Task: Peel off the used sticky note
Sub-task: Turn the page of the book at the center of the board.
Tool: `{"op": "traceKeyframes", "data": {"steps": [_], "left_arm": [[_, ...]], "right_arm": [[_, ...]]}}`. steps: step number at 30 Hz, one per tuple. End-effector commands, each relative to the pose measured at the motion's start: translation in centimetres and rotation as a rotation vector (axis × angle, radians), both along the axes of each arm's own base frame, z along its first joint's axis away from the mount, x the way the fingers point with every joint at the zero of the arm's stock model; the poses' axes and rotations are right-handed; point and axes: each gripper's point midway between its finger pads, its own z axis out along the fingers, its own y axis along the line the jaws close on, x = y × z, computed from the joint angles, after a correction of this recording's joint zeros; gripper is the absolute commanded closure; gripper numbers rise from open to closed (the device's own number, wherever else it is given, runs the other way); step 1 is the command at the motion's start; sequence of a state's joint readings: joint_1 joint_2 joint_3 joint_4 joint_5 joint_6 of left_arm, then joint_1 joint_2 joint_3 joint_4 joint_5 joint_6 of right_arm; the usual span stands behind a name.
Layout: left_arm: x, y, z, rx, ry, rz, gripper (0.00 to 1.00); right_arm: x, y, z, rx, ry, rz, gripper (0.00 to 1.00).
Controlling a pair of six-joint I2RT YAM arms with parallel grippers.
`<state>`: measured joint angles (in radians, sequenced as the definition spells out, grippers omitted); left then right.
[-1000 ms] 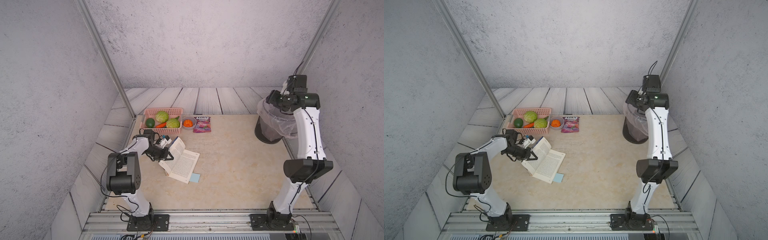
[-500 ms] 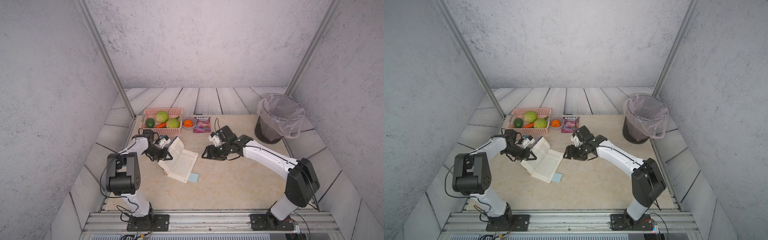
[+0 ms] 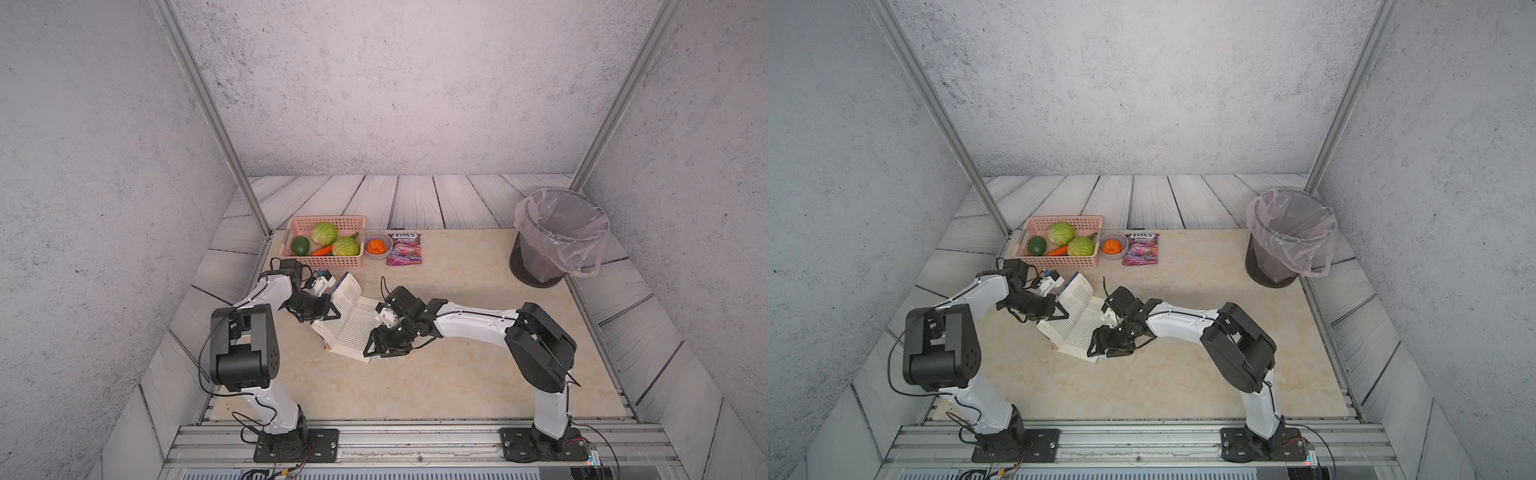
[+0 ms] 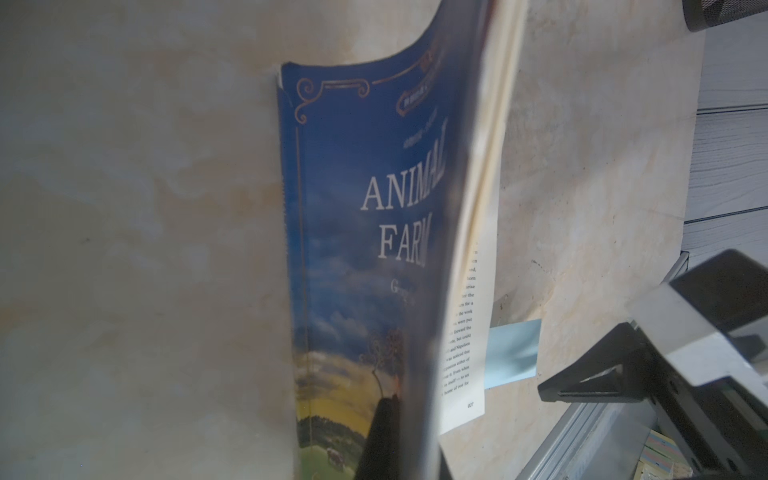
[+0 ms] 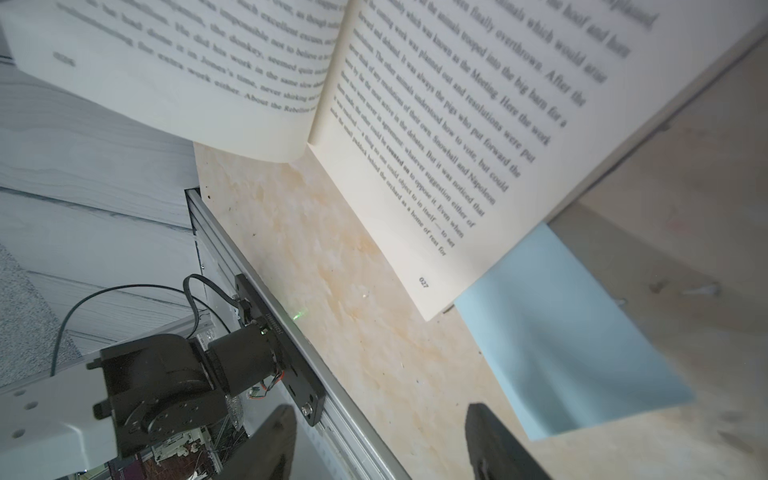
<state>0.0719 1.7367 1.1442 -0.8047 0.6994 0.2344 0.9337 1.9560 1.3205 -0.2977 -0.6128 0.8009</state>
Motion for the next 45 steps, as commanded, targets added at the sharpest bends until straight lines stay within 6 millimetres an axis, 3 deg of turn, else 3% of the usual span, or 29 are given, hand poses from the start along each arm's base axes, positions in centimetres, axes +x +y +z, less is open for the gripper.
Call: {"op": "traceKeyframes", "data": {"steps": [1,12,22,36,45], "left_arm": [[-0.8,0.8,-1.4,0.030,0.062,0.023,1.00],[-0.9,0.8,-1.1,0.023,0.058,0.023,1.00],[-0.9,0.8,-1.1,0.017,0.058,0.024,1.00],[-0.9,0.8,-1.1,0.010,0.061,0.027,1.00],[-0.9,0.8,-1.1,0.007,0.060,0.025,1.00]], "right_arm": [[0.7,1.4,0.4,0.026,-0.007,0.002,0.31],[1.5,2.1,-2.6,-0.020,0.018,-0.021,0.31],[1.6,2.4,-3.8,-0.033,0.035,-0.021,0.31],[2.0,3.4,-2.6,-0.004,0.037,-0.010,0.31],[2.1,3.6,-2.9,-0.011,0.039,-0.010,0.32]]}}
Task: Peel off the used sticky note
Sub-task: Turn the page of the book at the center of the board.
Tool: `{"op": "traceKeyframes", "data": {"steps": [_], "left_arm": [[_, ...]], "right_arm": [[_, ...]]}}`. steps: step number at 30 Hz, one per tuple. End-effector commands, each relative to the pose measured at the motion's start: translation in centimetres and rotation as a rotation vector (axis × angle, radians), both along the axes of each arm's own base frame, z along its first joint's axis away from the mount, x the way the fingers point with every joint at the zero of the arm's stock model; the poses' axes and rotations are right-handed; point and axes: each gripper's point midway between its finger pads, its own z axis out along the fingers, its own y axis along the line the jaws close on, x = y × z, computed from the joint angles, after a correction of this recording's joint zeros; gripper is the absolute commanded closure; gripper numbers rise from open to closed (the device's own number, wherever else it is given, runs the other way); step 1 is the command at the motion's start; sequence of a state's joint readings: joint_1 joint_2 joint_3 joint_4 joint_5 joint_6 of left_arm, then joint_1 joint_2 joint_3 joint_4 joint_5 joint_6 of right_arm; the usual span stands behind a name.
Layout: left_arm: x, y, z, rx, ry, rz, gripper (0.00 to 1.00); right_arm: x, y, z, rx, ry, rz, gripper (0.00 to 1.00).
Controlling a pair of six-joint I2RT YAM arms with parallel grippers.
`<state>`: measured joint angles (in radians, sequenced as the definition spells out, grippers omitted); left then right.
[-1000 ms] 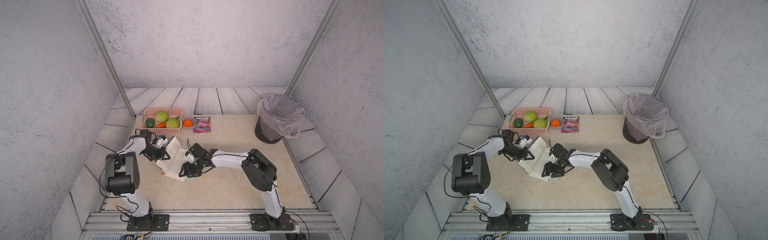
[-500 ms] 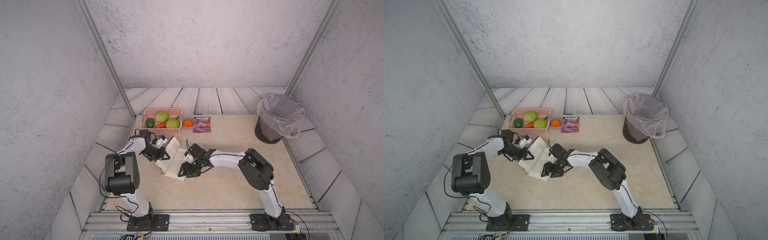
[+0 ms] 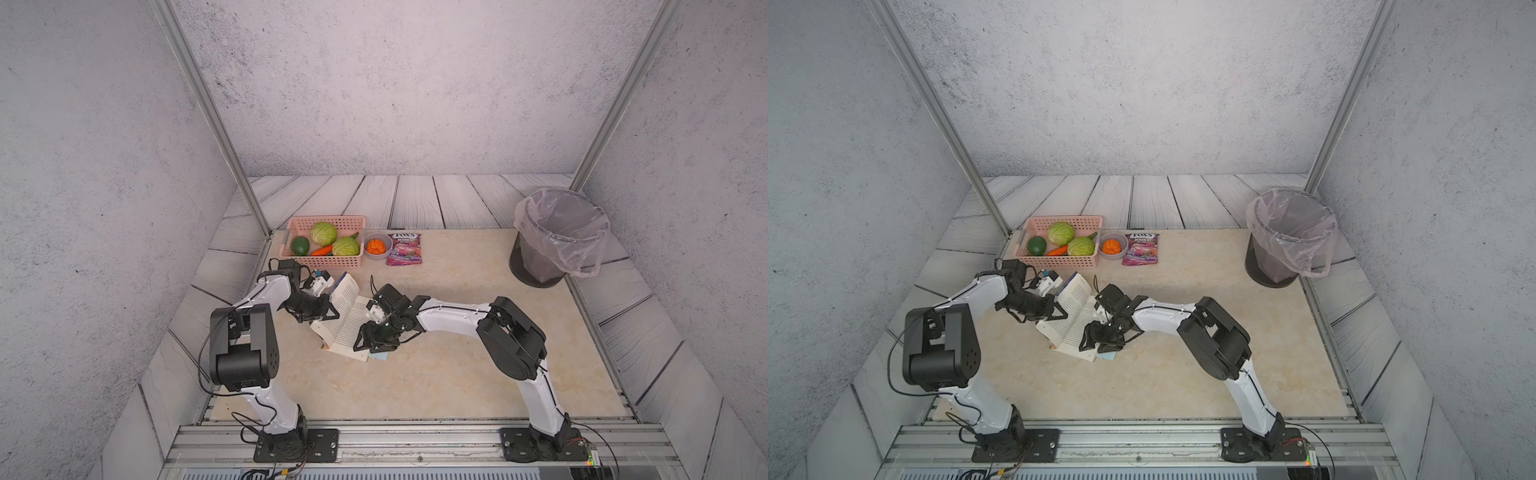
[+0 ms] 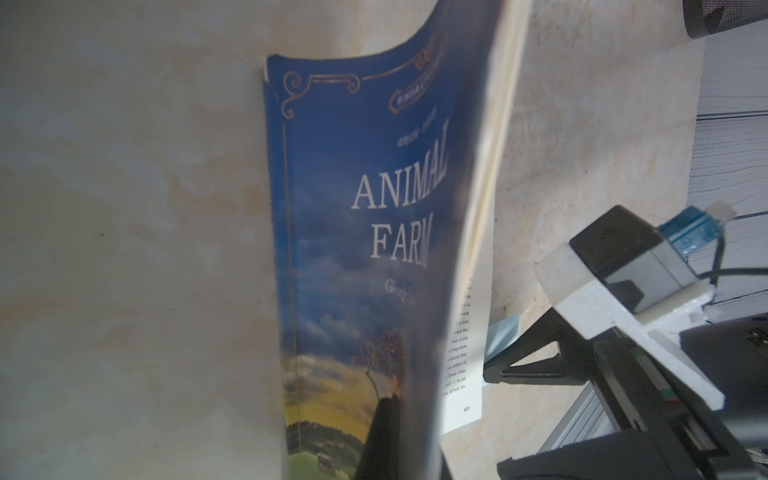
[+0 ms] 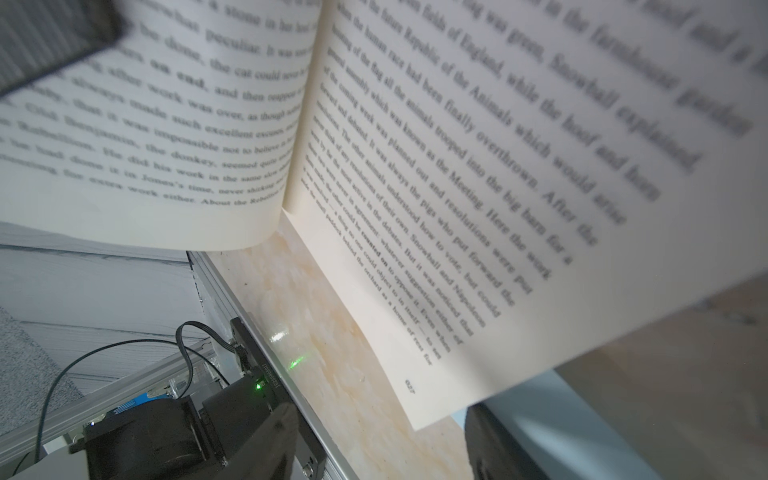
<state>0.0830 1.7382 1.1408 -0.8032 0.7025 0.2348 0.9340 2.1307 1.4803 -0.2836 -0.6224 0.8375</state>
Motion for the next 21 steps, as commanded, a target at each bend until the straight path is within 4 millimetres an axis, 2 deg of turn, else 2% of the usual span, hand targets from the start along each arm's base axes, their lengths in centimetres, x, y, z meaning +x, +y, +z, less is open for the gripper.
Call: {"op": "traceKeyframes", "data": {"steps": [1,21], "left_arm": [[-0.9,0.4,-1.0,0.010,0.058,0.014,1.00],[-1.0,0.5,-1.4,0.010,0.070,0.014,1.00]], "right_arm": [[-0.1,0.4,-0.7,-0.009,0.007,0.011,0.32],[0.8,2.0,1.0,0.127,-0.012,-0.027,0.32]]}}
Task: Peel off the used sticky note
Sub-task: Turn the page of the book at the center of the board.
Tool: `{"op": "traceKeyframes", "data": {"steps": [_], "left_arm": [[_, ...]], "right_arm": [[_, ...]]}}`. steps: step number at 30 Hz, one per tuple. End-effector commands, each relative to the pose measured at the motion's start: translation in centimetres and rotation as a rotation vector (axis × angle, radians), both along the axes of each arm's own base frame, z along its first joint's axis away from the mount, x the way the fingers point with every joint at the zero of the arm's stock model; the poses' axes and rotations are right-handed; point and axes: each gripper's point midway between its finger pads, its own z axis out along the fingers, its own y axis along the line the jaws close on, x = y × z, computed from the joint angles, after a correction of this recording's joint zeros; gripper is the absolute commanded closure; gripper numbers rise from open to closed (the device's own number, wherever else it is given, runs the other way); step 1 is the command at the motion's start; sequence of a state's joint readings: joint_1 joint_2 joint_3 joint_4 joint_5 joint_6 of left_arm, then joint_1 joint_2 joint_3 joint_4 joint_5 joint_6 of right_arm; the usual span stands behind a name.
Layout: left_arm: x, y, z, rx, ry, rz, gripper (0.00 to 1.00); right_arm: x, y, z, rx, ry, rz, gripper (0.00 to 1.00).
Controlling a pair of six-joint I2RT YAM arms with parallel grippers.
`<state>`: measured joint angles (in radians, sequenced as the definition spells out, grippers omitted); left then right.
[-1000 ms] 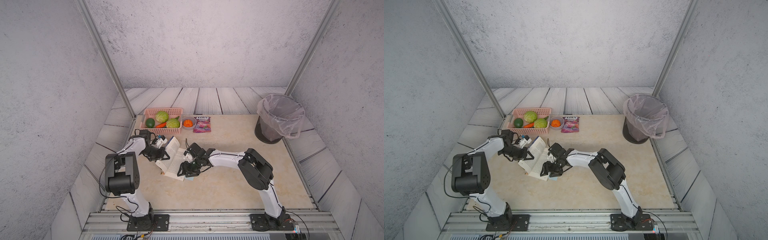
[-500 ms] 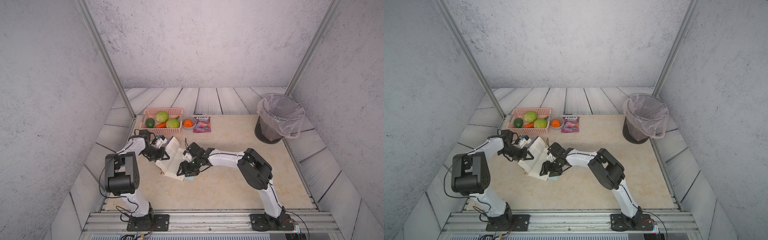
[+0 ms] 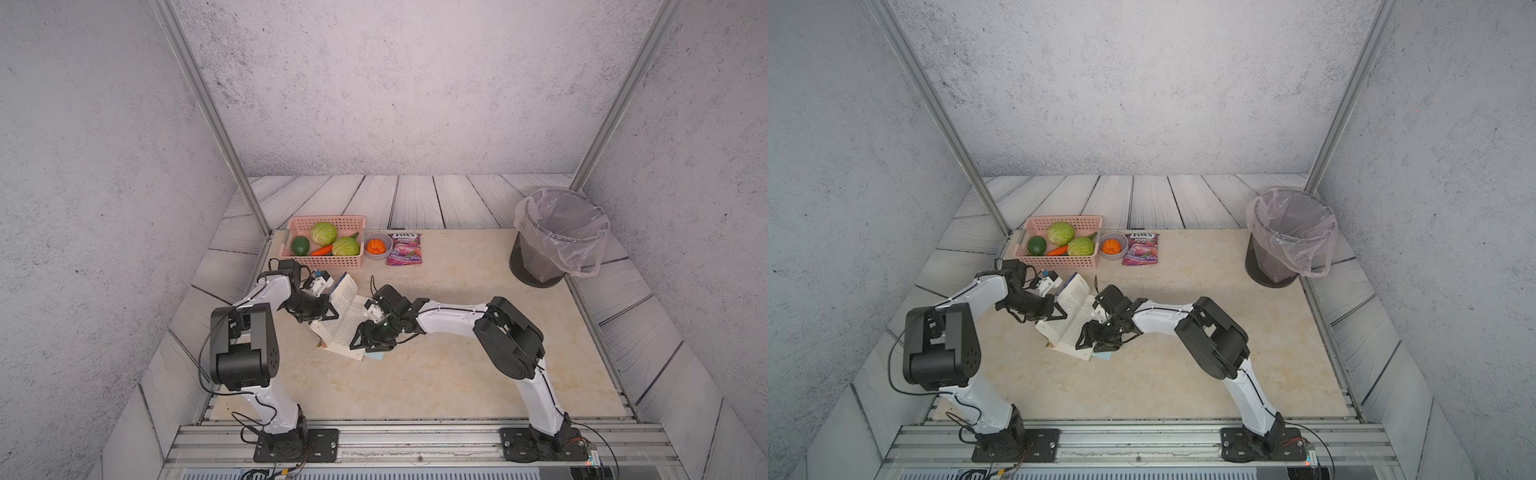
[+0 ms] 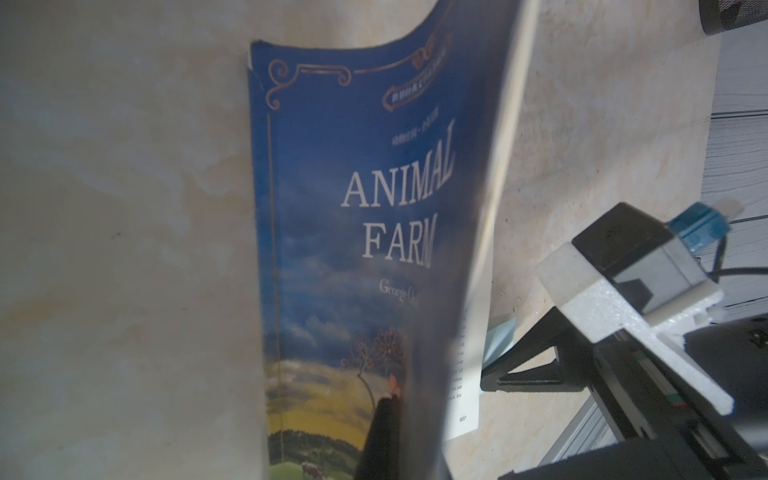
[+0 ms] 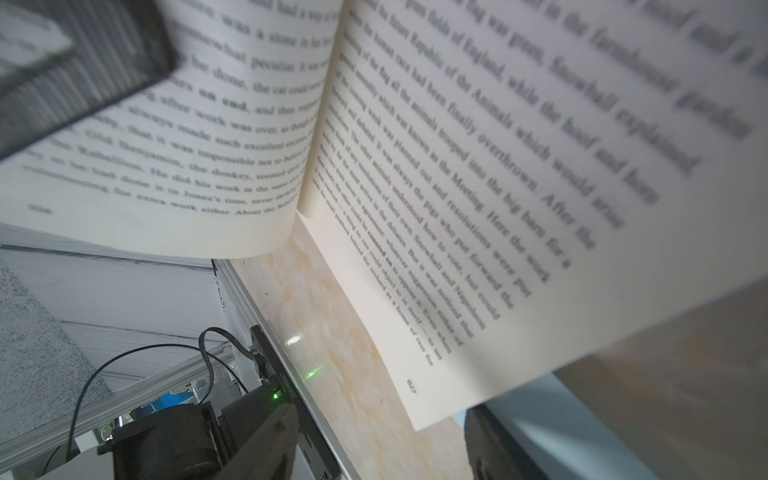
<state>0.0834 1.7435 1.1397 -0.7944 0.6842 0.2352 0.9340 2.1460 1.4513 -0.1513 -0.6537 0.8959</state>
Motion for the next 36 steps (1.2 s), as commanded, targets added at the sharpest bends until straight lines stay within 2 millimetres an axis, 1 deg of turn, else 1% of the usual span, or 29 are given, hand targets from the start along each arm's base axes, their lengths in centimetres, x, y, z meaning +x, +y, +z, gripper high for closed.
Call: {"op": "traceKeyframes", "data": {"steps": [1,4,12,29,32,36], "left_arm": [[-1.1,0.2,-1.0,-0.008,0.073,0.014,1.00],[-1.2,0.2,-1.1,-0.011,0.077,0.015,1.00],[-1.2,0.2,-1.2,-0.015,0.080,0.014,1.00],[-1.3,0.1,-1.1,-0.024,0.086,0.014,1.00],[-1.3,0.0,-1.2,-0.025,0.087,0.013,1.00],[-1.3,0.1,-1.1,-0.025,0.086,0.014,1.00]], "right_arm": [[0.4,0.7,1.0,0.055,-0.024,-0.011,0.32],[0.6,0.8,1.5,0.078,-0.036,-0.017,0.32],[0.8,1.1,2.1,0.107,-0.044,-0.023,0.32],[1.2,1.7,4.8,0.171,-0.077,-0.017,0.32],[1.3,1.8,4.9,0.174,-0.083,-0.017,0.32],[1.4,1.9,4.4,0.165,-0.083,-0.018,0.32]]}}
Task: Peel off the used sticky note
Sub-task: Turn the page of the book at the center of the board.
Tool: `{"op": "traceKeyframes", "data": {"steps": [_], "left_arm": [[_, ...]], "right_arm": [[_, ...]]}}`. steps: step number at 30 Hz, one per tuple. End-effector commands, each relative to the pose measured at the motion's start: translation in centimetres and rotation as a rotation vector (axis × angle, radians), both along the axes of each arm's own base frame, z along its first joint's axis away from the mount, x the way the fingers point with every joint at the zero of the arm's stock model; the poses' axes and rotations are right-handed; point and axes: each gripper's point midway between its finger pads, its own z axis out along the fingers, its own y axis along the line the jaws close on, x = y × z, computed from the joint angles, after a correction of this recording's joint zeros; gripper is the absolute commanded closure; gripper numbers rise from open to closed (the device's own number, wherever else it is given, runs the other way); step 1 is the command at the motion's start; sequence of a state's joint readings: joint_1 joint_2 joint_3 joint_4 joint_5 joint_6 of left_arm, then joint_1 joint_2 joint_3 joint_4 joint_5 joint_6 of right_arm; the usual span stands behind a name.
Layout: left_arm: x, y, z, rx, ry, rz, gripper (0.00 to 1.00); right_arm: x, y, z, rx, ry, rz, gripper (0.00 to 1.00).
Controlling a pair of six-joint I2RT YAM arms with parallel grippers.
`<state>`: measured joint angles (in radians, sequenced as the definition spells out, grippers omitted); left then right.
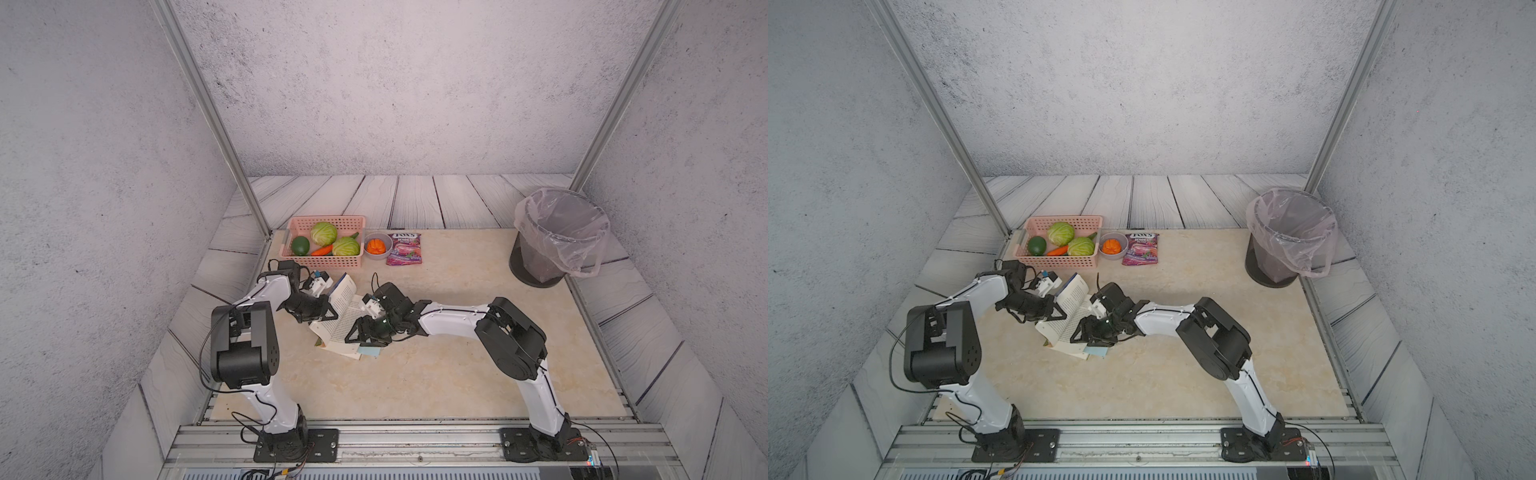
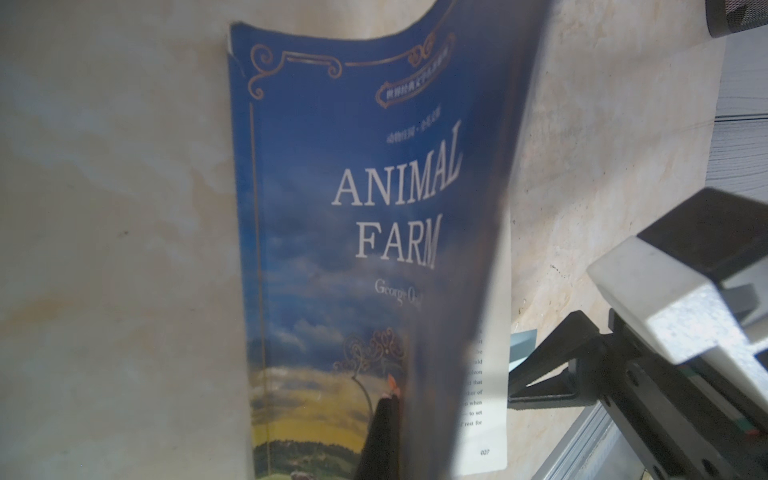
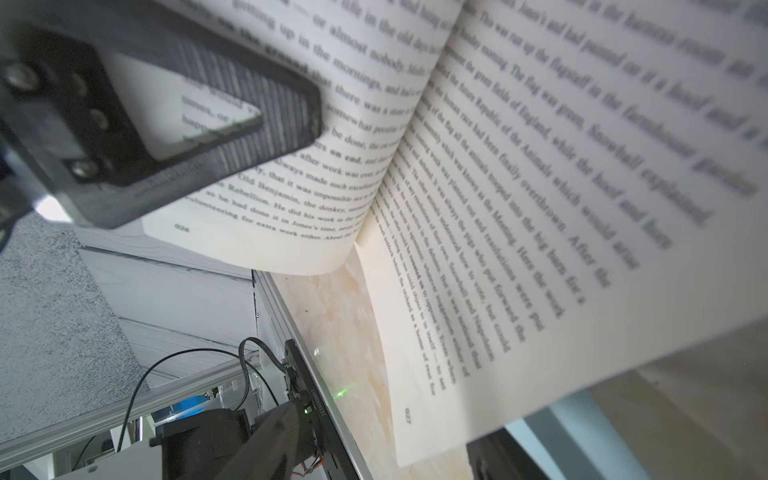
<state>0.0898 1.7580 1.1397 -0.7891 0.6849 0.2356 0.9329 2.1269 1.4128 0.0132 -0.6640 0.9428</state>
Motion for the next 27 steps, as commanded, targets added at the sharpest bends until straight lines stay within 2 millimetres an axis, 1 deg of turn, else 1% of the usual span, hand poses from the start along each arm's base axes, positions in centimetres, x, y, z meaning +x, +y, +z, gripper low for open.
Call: {"op": "traceKeyframes", "data": {"steps": [1,5,14,22,27], "left_arm": [[-1.4,-0.2,-0.8,-0.024,0.079,0.007,1.00],[-1.4,-0.2,-0.8,-0.024,0.080,0.007,1.00],[-1.4,-0.2,-0.7,-0.025,0.080,0.008,1.00],[-1.4,-0.2,-0.6,-0.024,0.076,0.007,1.00],[-1.4,-0.2,-0.7,-0.023,0.078,0.007,1.00]], "right_arm": [[0.6,0.6,2.4,0.052,-0.042,0.003,0.32],[0.9,0.7,2.1,0.053,-0.059,-0.003,0.32],[1.9,0.8,2.4,0.056,-0.111,-0.043,0.32],[2.8,-0.4,0.1,-0.034,-0.093,-0.141,0.33],[2.9,-0.9,-0.5,-0.039,-0.076,-0.184,0.33]]}}
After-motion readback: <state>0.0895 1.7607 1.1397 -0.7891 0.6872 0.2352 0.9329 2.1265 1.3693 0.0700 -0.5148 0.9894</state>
